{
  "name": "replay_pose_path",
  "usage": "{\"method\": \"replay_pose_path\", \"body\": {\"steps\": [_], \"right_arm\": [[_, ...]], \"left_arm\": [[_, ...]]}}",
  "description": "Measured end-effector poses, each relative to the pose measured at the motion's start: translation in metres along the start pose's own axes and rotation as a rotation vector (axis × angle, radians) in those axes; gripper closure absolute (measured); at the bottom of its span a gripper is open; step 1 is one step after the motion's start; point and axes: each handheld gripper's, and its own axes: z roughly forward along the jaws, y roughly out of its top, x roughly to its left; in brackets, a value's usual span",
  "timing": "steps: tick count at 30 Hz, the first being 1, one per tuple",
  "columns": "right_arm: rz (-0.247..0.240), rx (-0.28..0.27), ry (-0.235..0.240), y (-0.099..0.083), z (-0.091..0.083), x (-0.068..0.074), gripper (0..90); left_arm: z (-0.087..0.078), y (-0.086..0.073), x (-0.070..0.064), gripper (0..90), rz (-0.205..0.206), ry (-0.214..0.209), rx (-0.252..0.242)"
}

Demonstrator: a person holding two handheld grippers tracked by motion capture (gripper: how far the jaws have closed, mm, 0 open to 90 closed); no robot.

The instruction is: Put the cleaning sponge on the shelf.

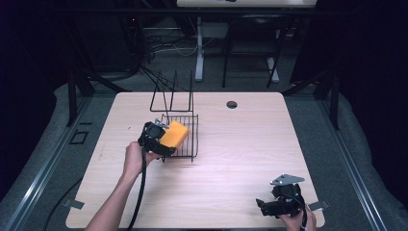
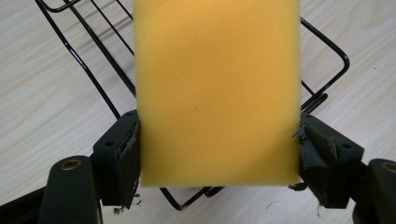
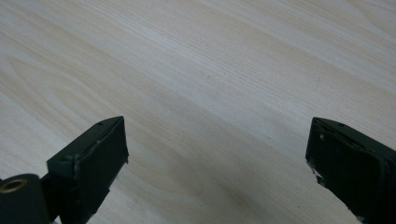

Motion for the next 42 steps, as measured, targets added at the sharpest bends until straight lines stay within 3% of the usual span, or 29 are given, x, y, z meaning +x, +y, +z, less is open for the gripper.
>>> {"method": "replay_pose_path", "body": {"steps": [14,18,23,24,28,42], "right_arm": [[-0.001,0.0,-0.002,-0.001,0.0,0.0,5.5],[-0.017,0.022,-0.012,0.0,-0.003,-0.001,5.5],[-0.017,0.022,-0.012,-0.001,-0.003,-0.001,5.5],[0.0,0.002,0.001,-0.001,-0.001,0.0,5.5],[-0.017,0.024,-0.012,-0.001,-0.003,-0.001,5.5],[-0.005,0.008,-0.001,-0.001,-0.001,0.0,5.5]], "left_arm": [[0.015,0.005,-0.001,24.7,-0.024,0.007,-0.012],[0.022,0.005,0.0,24.7,-0.04,0.002,0.0],[0.026,0.005,0.0,24.6,-0.037,0.001,0.016],[0.028,0.005,0.0,24.5,-0.038,0.005,0.022],[0.03,0.005,0.001,24.1,-0.039,0.004,0.031],[0.033,0.006,0.001,21.9,-0.044,0.009,0.04]]}}
